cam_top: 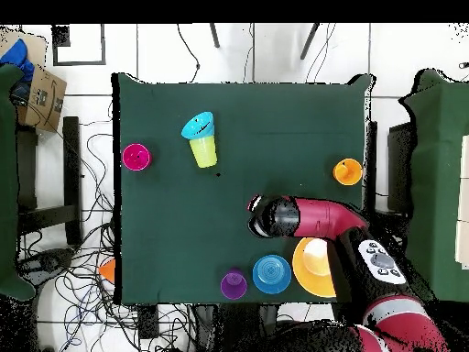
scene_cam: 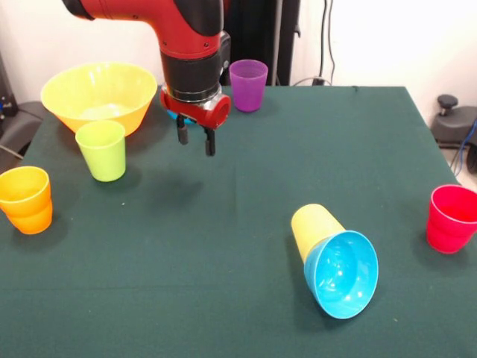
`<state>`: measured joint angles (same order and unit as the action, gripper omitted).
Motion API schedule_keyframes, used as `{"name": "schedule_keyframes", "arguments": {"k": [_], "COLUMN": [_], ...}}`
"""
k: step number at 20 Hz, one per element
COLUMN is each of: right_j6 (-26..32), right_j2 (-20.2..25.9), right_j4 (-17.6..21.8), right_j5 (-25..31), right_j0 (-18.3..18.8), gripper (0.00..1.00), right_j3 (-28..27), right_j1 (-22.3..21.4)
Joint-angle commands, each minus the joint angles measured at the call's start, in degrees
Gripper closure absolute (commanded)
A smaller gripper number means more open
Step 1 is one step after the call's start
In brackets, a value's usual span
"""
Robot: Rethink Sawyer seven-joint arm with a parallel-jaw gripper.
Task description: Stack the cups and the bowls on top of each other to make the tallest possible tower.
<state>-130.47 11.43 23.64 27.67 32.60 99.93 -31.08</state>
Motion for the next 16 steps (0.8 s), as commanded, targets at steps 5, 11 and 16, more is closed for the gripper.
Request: {"name": "schedule_keyframes", "arguments": {"k": [5, 11, 16], "right_j6": [11.4, 12.5, 13.0], "right_j2": [6.9, 6.9, 6.8], "right_j4": [3.2, 3.8, 4.8], "right_j5": [7.7, 9.6, 10.4], "right_j0": [-0.9, 0.2, 0.7], "gripper": [0.00, 0.00, 0.00], "right_j3": [0.1, 0.5, 1.1], "right_j1": [-0.7, -1.9, -2.3]}}
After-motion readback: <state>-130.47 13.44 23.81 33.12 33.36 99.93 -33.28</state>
